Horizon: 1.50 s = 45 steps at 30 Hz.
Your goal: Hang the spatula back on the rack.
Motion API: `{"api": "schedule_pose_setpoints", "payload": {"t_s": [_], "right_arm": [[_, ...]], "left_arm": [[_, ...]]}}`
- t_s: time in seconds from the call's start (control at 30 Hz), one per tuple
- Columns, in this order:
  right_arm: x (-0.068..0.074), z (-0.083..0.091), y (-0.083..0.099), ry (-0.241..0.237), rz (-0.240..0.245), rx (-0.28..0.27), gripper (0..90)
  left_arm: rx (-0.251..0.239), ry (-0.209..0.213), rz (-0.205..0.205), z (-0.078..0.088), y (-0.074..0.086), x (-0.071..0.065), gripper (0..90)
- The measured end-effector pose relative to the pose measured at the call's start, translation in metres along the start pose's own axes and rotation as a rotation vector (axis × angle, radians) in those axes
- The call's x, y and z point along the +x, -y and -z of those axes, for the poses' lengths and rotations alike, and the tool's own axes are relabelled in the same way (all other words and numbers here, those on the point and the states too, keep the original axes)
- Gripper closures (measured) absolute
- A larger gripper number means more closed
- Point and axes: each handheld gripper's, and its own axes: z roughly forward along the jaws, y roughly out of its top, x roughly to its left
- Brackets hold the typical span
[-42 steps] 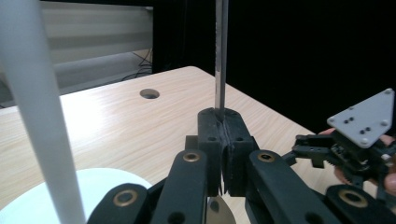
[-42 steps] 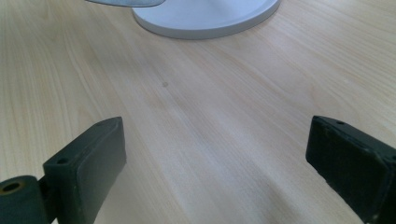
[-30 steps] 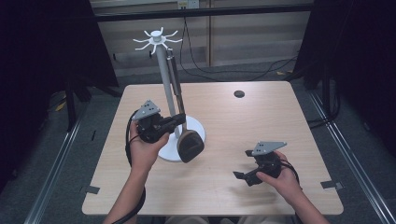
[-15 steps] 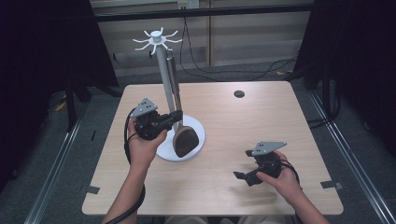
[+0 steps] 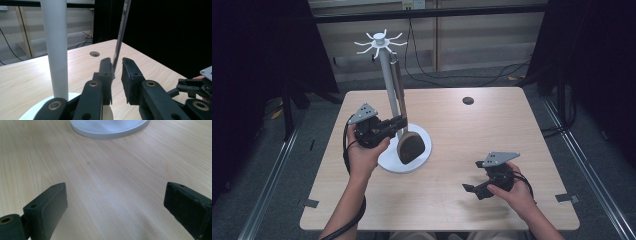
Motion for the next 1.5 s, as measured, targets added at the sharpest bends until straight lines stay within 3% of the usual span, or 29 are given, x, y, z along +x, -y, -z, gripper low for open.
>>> {"api": "schedule_pose_setpoints", "payload": {"t_s": [0.3, 0.43, 0.67, 0.83, 1.03, 1.5], "right_arm": [[0.001, -0.002, 0.0, -0.009, 0.006, 0.002, 4.5], [0.001, -0.002, 0.001, -0.009, 0.006, 0.008, 4.5], [0.001, -0.002, 0.001, -0.009, 0.003, 0.008, 4.5], [0.002, -0.003, 0.001, -0.007, 0.006, 0.01, 4.5], [0.001, -0.003, 0.002, -0.012, 0.005, 0.011, 4.5], [0.001, -0.002, 0.003, -0.01, 0.006, 0.013, 4.5]], "left_arm": [[0.028, 0.009, -0.005, 0.004, 0.015, 0.0, 65.8], [0.047, -0.003, -0.031, 0.007, 0.025, -0.003, 54.3], [0.08, -0.061, -0.02, 0.014, 0.042, -0.001, 30.4], [0.092, -0.073, -0.017, 0.018, 0.054, 0.001, 17.9], [0.117, -0.092, -0.015, 0.018, 0.069, 0.003, 12.4], [0.174, -0.105, -0.003, 0.015, 0.097, 0.013, 9.4]]}}
